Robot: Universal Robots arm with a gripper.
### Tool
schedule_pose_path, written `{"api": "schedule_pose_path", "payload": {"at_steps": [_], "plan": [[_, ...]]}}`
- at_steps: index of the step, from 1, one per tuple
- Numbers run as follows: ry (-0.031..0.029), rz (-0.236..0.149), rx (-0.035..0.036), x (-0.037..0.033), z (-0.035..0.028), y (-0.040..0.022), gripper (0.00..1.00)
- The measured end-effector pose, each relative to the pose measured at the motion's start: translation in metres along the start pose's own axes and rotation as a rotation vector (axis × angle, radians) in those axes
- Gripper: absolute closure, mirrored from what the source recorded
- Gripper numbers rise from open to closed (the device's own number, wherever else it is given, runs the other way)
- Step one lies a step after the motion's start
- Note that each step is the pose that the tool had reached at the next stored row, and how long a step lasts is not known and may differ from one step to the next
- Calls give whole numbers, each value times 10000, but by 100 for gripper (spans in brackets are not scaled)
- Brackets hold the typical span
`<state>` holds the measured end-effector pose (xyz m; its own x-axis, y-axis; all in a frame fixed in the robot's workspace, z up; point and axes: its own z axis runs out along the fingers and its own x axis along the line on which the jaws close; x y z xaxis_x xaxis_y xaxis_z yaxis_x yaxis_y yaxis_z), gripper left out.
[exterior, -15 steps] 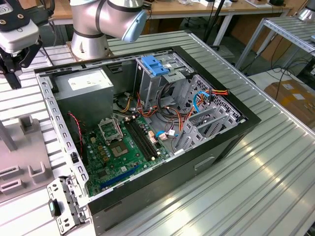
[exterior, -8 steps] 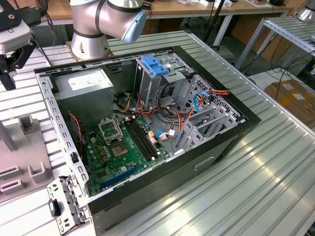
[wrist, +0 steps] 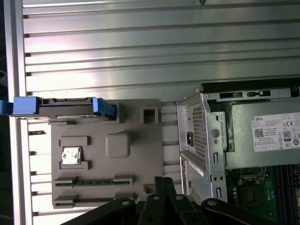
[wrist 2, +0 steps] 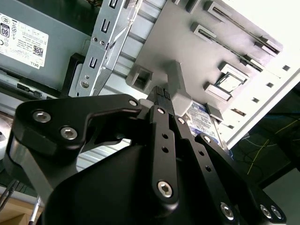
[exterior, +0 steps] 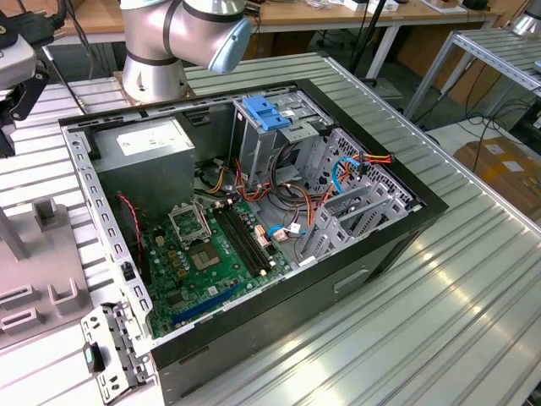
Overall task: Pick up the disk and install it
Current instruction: 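Reach for the disk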
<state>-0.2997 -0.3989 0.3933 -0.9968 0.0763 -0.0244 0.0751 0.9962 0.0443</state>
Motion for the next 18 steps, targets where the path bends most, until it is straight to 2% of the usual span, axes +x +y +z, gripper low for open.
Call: {"api": "schedule_pose_path", "payload": {"at_steps": [18], "plan": [[0,-1,0,216,-6,-16,89]]}}
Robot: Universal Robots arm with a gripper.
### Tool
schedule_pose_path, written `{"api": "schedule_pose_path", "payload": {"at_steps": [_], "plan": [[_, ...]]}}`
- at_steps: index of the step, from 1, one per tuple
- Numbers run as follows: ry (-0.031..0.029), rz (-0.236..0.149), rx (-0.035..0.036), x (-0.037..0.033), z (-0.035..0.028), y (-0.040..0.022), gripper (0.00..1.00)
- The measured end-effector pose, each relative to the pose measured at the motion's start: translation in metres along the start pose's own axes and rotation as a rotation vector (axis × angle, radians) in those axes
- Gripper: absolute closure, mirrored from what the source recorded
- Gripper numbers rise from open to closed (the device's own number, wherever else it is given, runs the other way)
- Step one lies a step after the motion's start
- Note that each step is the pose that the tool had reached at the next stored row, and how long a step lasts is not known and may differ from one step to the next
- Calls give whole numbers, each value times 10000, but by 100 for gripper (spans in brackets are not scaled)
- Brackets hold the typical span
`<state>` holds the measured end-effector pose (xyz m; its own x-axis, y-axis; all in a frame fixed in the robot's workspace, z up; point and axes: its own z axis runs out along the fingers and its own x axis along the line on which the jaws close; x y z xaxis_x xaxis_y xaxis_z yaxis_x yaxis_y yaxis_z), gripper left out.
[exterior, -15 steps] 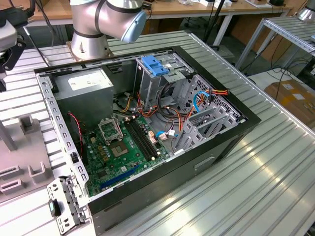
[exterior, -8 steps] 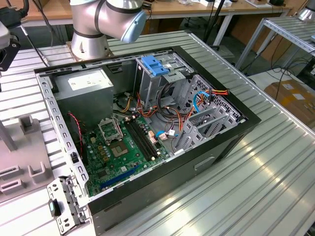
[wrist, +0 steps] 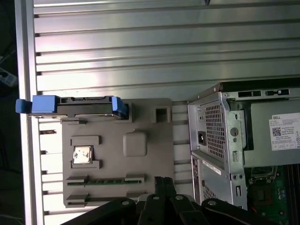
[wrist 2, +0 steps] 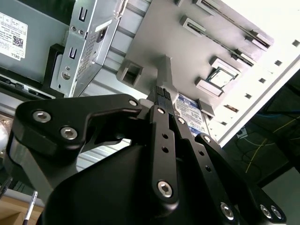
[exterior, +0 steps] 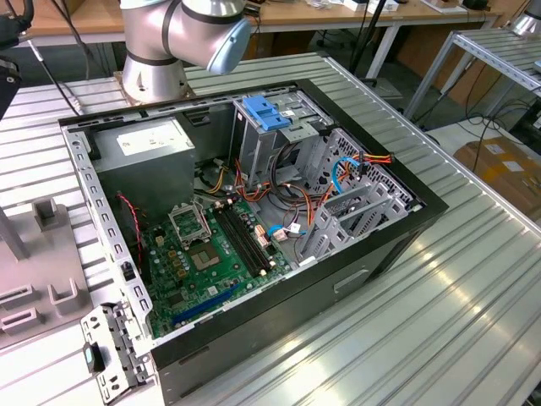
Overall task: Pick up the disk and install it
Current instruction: 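Reach for the disk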
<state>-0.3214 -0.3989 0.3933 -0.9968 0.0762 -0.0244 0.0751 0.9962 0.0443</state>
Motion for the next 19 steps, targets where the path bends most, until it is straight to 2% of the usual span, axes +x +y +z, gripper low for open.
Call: {"api": "schedule_pose_path", "payload": {"at_steps": [5,19], "plan": [[-1,0,0,85,-1,-7,89],[0,1,0,206,-4,-15,89]]}}
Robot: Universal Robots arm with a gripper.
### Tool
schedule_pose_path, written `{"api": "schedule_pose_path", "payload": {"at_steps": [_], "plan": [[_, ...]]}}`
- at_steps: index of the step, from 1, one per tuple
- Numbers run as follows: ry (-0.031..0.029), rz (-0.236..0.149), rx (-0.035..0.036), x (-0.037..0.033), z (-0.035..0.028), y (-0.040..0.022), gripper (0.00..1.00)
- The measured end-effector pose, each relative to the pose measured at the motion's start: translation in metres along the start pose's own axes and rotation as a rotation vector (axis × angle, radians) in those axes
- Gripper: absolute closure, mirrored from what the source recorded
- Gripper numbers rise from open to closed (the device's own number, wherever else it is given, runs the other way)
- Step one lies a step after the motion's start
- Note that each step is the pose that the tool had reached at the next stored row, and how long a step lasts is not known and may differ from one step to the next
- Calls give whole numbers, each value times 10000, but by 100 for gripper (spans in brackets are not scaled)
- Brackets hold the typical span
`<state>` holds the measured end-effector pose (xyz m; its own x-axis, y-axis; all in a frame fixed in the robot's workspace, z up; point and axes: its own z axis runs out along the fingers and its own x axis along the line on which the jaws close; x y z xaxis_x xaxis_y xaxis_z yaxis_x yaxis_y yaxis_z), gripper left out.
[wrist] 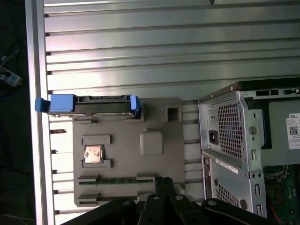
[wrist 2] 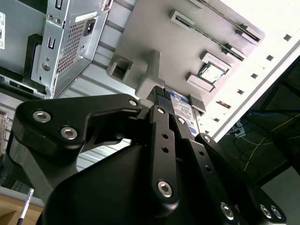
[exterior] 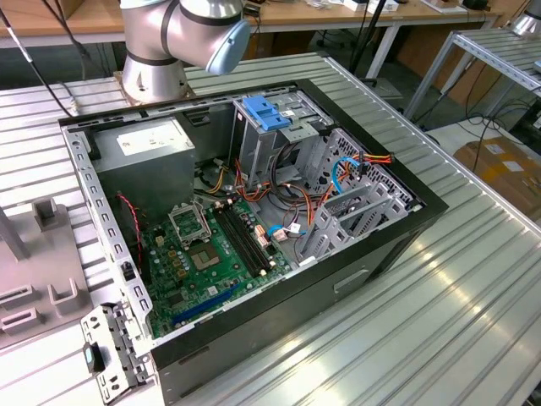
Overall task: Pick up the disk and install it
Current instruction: 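Reach for the disk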
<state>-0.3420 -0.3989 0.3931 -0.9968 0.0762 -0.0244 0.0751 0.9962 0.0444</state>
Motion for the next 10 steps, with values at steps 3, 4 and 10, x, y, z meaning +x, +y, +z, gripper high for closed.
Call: {"api": "schedule_pose_path", "payload": {"at_steps": [3,4,10], "plan": [[0,0,0,31,-1,-3,89],[0,0,0,42,-1,-3,89],[-1,0,0,110,-2,-8,89]]}}
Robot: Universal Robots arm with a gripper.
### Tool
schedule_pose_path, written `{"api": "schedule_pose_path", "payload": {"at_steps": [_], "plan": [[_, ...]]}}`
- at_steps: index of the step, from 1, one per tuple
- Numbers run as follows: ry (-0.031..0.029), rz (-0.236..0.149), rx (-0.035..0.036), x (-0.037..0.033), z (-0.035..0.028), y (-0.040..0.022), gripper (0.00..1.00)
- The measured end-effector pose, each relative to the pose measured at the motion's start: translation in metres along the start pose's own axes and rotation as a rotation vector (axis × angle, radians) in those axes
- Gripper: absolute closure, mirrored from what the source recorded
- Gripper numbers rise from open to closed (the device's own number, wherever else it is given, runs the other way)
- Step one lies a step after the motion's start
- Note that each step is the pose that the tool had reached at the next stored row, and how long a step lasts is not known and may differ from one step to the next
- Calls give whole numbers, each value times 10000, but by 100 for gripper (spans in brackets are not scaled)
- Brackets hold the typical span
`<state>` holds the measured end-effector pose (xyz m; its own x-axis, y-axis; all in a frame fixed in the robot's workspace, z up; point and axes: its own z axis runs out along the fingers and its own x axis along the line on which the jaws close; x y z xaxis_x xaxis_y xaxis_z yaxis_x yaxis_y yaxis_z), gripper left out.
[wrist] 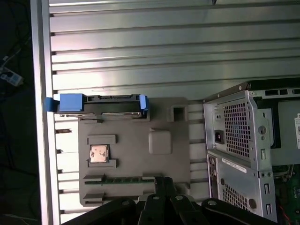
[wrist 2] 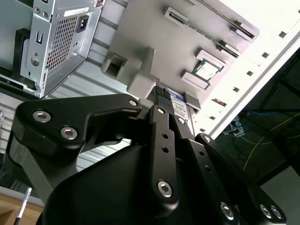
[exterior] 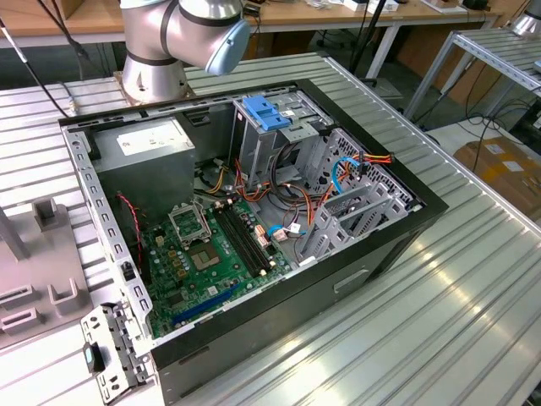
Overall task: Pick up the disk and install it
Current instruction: 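Reach for the disk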
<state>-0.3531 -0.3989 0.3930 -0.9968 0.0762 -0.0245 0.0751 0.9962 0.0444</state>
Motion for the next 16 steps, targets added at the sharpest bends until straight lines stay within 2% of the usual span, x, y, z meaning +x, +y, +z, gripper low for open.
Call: {"api": "schedule_pose_path", "payload": {"at_steps": [11,16], "plan": [[0,0,0,136,0,-7,89],[0,0,0,220,3,15,89]]}}
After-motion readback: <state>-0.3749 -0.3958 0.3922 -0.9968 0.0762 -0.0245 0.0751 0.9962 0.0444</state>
